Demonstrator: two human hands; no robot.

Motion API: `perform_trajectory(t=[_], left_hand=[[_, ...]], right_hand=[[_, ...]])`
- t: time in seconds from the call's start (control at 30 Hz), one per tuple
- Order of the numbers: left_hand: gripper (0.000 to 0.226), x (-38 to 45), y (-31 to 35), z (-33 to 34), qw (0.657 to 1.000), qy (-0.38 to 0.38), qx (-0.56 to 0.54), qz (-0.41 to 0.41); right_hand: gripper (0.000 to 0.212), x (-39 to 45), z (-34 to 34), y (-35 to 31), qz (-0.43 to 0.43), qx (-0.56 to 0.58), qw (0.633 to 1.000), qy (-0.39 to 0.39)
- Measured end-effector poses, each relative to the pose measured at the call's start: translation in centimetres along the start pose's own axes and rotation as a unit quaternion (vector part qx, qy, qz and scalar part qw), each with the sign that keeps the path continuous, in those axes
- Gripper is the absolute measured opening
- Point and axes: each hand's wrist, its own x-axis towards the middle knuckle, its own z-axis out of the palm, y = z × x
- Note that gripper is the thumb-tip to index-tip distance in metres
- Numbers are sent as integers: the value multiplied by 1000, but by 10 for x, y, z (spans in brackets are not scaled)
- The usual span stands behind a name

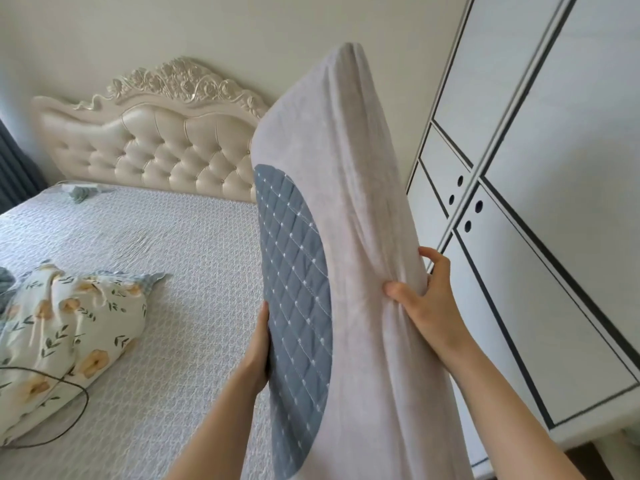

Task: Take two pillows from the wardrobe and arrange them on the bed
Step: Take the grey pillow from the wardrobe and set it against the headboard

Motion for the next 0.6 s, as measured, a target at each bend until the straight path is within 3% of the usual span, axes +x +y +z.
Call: perform_trajectory(t=[0.13, 0.33, 0.47, 0.6], left_hand=[[74, 27, 12, 14, 999, 19, 24, 23], [91, 95, 35, 49, 996, 92, 19, -3], [80, 140, 61, 71, 996, 91, 10, 20], [110, 195, 86, 85, 988, 139, 9, 62]], right_hand=[[79, 55, -18, 16, -7, -2, 999, -32], [63, 165, -60, 55, -24, 14, 999, -40], [57, 229, -77, 78, -42, -9, 998, -53], [49, 300, -80, 94, -53, -62, 995, -62]])
